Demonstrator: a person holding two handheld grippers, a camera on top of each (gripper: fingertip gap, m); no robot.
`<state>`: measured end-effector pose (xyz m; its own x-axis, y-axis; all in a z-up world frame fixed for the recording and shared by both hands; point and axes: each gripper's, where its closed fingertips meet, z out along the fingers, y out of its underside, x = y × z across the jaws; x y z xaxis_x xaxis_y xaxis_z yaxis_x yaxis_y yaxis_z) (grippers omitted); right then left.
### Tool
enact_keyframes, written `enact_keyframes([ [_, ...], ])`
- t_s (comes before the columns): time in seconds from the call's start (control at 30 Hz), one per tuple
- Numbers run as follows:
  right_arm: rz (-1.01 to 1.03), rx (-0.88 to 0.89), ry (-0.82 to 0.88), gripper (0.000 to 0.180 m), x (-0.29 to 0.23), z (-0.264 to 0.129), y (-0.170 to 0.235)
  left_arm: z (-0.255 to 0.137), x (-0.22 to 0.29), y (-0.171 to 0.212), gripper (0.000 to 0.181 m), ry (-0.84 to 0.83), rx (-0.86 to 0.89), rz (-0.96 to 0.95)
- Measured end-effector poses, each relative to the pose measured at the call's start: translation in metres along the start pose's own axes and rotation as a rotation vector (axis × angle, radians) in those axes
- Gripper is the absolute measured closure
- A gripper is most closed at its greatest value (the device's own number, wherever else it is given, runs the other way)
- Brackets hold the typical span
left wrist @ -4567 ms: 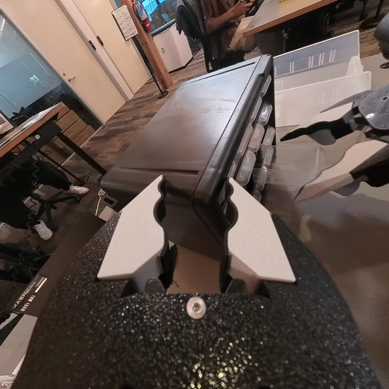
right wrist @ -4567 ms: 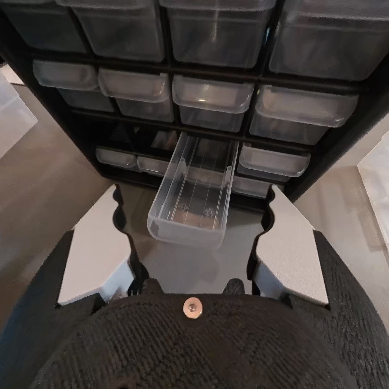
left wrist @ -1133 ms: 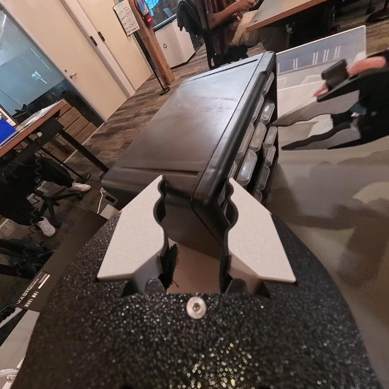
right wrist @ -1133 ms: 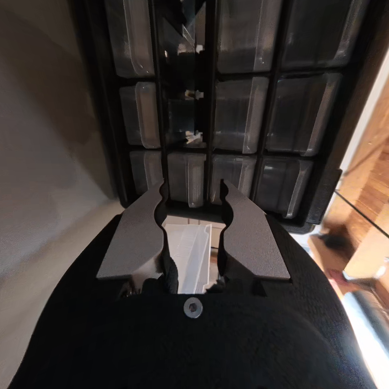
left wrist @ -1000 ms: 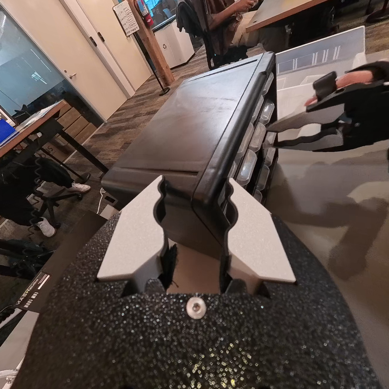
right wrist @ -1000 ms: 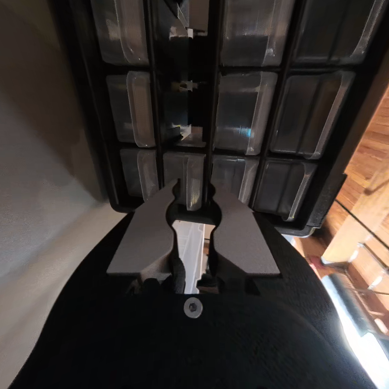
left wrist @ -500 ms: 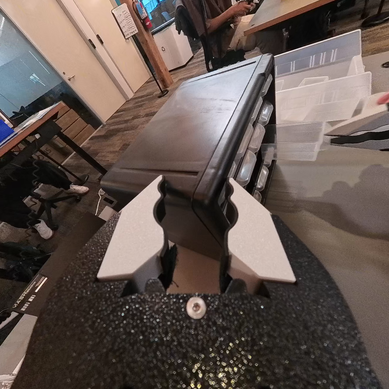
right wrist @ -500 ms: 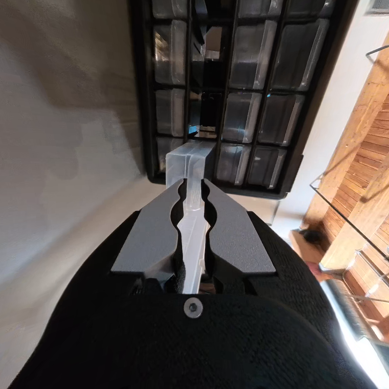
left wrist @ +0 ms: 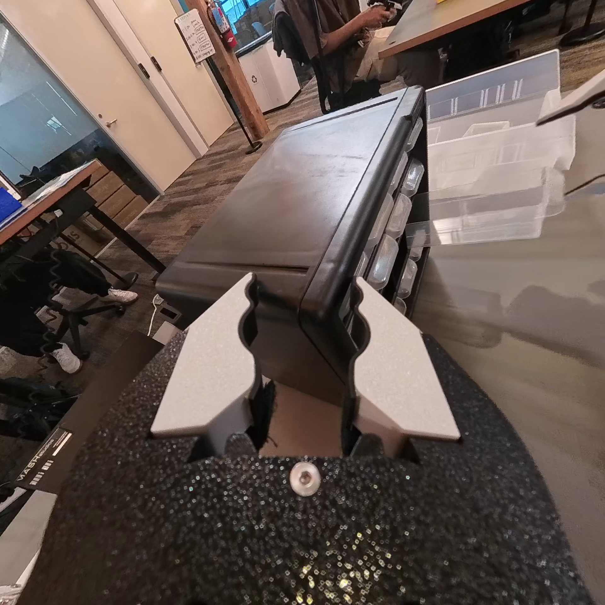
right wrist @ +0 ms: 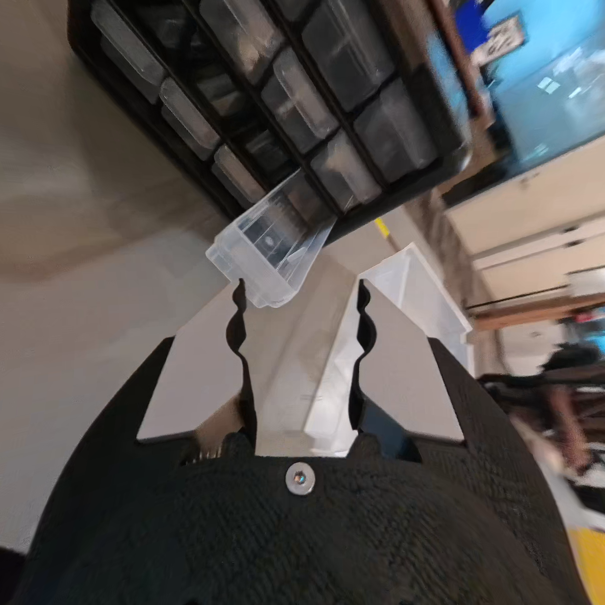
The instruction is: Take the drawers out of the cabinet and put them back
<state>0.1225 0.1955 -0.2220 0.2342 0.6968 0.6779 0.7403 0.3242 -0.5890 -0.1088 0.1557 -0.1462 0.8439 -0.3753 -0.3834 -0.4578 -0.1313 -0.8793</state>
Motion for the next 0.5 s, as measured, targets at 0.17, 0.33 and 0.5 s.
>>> enact_keyframes([
  [0.17, 0.282, -0.014, -0.149, 0.105, -0.010, 0.021, 0.015, 0.000, 0.000, 0.000, 0.127, 0.005, 0.006, -0.003],
  [0.33, 0.370, -0.033, -0.194, 0.103, -0.019, 0.029, 0.020, 0.000, 0.000, 0.000, 0.127, 0.005, 0.007, -0.002],
  [0.5, 0.359, -0.087, -0.221, 0.094, -0.019, 0.021, 0.031, 0.000, 0.000, 0.000, 0.127, 0.007, 0.009, -0.004],
])
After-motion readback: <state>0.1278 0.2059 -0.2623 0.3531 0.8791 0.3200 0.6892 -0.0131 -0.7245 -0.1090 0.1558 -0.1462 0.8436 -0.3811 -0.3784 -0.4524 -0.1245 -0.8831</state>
